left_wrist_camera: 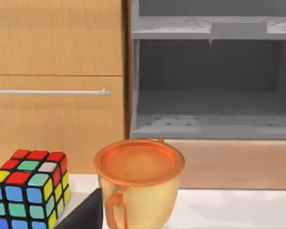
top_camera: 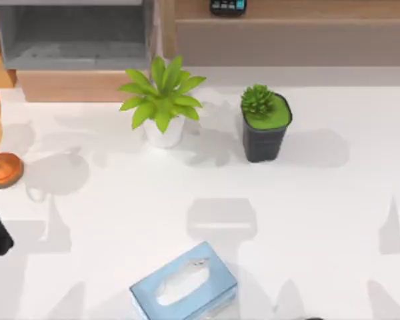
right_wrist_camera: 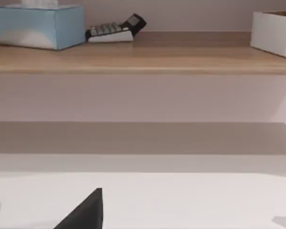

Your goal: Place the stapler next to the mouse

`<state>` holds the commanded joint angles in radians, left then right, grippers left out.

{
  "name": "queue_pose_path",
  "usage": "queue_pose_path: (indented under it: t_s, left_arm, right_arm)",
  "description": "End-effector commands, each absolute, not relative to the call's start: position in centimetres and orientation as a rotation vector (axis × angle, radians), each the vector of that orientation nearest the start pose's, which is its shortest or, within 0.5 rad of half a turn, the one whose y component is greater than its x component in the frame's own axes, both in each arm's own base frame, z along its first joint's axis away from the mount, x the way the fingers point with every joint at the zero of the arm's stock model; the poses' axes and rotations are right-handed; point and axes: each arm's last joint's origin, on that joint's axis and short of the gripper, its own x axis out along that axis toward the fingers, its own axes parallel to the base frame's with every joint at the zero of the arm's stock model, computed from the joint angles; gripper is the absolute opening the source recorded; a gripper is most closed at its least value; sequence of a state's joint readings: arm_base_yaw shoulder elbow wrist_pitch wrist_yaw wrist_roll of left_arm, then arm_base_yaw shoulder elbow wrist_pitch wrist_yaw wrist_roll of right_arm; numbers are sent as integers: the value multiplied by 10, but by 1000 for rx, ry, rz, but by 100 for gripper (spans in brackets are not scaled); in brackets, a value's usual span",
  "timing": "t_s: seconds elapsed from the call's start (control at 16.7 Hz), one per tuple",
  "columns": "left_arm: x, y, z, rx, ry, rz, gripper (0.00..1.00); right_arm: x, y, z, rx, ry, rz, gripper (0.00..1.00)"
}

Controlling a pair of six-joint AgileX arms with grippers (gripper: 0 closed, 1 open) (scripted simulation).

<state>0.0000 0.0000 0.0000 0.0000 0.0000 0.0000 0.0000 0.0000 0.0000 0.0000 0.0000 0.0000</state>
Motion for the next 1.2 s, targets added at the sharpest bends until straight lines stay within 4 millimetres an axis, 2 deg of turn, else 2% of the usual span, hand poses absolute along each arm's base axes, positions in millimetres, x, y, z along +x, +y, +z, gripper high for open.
queue_pose_path:
  t_s: [0.24,0.42,0.6,0.72,0.9,1.02,1.2]
  left_arm:
    - [106,-1,160,0,0,0,100]
    - [106,-1,160,0,0,0,100]
    - [106,-1,160,0,0,0,100]
    - [106,-1,160,0,0,0,100]
    - [106,-1,160,0,0,0,100]
    - [106,-1,160,0,0,0,100]
    - [106,-1,160,0,0,0,100]
  right_arm:
    - [106,-1,166,3,22,0,100]
    - [109,-2,187,16,112,-5,100]
    - [124,-3,214,36,285,-20,100]
    - [144,-5,230,50,446,-36,100]
    - [188,-8,239,74,732,-67,100]
    - [224,-12,233,90,931,-90,100]
    - [274,-18,213,115,1199,-124,100]
